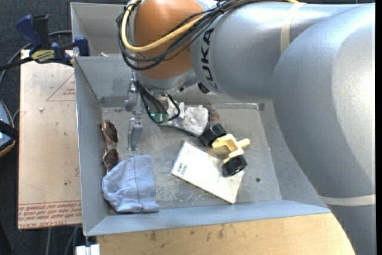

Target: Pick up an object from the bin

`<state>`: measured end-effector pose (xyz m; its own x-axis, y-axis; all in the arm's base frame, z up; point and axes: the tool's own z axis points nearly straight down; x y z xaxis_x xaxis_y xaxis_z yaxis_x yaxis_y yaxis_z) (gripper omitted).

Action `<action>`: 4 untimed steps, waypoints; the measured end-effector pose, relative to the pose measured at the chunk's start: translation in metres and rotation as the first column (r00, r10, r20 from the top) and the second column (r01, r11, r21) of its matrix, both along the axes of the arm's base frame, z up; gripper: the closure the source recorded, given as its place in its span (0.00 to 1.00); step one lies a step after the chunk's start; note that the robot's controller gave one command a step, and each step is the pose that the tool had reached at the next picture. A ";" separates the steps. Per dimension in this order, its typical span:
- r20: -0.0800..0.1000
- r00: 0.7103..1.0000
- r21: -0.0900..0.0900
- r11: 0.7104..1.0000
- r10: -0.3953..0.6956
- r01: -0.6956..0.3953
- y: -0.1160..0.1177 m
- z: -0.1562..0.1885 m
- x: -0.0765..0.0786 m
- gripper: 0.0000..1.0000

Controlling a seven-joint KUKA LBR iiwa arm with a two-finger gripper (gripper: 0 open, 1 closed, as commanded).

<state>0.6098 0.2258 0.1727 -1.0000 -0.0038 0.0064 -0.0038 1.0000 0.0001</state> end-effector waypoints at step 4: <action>0.012 0.996 0.006 0.996 -0.088 0.088 -0.032 -0.097 0.023 1.00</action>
Offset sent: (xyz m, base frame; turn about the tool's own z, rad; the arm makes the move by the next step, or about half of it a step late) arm -0.0179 -0.0452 -0.0838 0.0951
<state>0.6323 0.1943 0.0756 -0.9964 0.0841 -0.0054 0.0840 0.9964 0.0061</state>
